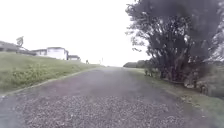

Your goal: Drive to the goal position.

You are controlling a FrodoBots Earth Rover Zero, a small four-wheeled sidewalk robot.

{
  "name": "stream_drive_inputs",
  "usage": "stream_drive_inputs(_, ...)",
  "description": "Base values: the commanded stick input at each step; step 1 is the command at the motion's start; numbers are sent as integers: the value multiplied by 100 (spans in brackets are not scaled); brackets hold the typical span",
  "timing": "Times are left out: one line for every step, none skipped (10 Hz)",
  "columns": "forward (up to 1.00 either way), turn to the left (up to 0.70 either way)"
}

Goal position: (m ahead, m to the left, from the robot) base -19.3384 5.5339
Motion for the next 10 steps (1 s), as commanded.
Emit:
stream_drive_inputs(0,14)
stream_drive_inputs(0,4)
stream_drive_inputs(0,-15)
stream_drive_inputs(0,-85)
stream_drive_inputs(0,-85)
stream_drive_inputs(0,-85)
stream_drive_inputs(0,-82)
stream_drive_inputs(0,-75)
stream_drive_inputs(0,26)
stream_drive_inputs(0,46)
